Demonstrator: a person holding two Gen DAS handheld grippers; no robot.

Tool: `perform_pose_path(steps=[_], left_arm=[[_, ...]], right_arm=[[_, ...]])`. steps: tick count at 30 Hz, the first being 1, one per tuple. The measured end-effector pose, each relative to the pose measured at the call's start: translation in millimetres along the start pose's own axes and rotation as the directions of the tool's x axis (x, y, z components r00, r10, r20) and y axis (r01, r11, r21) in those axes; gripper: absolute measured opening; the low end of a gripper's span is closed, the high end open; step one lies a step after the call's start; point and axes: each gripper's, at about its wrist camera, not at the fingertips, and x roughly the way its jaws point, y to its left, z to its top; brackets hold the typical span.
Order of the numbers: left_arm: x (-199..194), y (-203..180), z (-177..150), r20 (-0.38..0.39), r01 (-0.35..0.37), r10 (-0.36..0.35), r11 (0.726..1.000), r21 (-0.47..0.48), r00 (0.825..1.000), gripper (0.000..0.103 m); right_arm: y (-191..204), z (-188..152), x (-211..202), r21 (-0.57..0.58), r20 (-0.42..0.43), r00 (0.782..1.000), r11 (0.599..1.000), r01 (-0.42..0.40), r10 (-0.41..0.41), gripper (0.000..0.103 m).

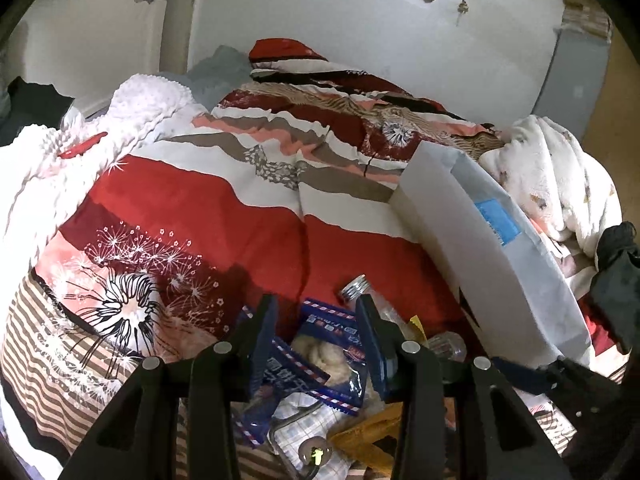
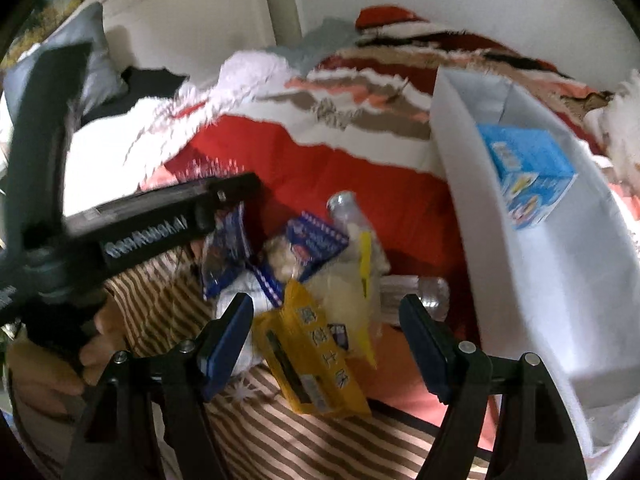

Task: Organize objects
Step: 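Move the right gripper over to the pile of snacks, then close the right gripper on the yellow cheese-flavour packet and lift it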

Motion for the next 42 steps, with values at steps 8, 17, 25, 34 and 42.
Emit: perform_pose_path(steps=[8,17,25,34,42], left_arm=[[4,-4,-2,-0.026,0.005,-0.004,1.0,0.019,1.0,0.039],[10,-3,-5,-0.07,-0.015,0.016,1.0,0.024,0.997,0.039],[12,-3,-5,-0.079,-0.014,0.016,1.0,0.023,0.997,0.039],[12,-3,-4,-0.08,-0.012,0.014,1.0,0.023,0.997,0.039],[12,-3,-4,-0.082,-0.014,0.016,1.0,0.02,0.996,0.039]], right_arm=[[1,-9,40,-0.002,-0.146,0.989,1.0,0.02,-0.02,0.076],[3,-10,57,0.027,-0.189,0.982,1.0,0.01,-0.005,0.082],[-18,-16,62,0.158,-0.21,0.976,0.987,-0.018,0.052,0.082],[-50,-16,39,0.356,-0.088,0.983,0.927,-0.119,0.16,0.053],[-53,-11,27,0.374,-0.047,0.993,0.924,-0.079,0.104,0.042]])
